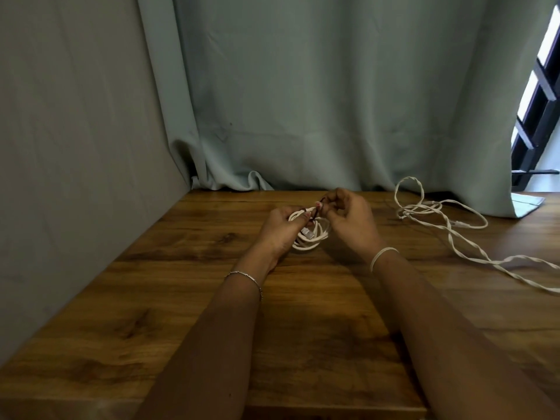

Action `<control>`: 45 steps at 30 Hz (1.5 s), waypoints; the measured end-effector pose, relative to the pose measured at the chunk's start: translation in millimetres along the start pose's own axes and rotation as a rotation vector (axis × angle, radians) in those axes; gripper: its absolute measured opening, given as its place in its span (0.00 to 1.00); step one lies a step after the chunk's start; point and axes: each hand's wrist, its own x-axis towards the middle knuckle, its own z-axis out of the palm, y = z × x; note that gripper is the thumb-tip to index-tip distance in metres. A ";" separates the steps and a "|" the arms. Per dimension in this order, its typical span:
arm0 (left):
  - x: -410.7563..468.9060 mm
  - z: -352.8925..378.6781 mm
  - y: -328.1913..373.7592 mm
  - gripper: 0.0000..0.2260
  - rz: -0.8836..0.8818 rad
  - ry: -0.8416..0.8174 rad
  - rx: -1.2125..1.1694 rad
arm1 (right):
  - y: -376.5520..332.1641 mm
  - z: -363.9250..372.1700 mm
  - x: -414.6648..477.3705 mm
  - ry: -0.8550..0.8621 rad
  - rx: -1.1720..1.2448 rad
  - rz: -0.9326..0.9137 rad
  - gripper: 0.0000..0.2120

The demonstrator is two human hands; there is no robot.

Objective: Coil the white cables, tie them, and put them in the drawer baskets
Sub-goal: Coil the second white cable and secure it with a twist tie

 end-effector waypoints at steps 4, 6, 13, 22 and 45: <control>-1.1 1.4 -1.7 0.07 0.029 0.009 0.106 | -1.7 0.1 -0.7 0.009 -0.014 -0.005 0.12; -1.4 1.5 -1.9 0.09 0.044 0.003 0.156 | -3.2 0.1 -0.7 0.014 -0.025 -0.002 0.12; -2.5 2.7 0.4 0.09 0.115 0.023 0.253 | -2.2 -4.0 0.4 -0.008 -0.076 -0.025 0.05; -12.1 3.0 4.8 0.12 0.178 -0.053 0.263 | -10.3 -8.6 -3.9 -0.129 0.457 0.319 0.01; -14.6 -8.3 10.3 0.10 0.005 -0.194 -0.269 | -11.1 -30.9 -6.1 -0.400 0.984 0.688 0.16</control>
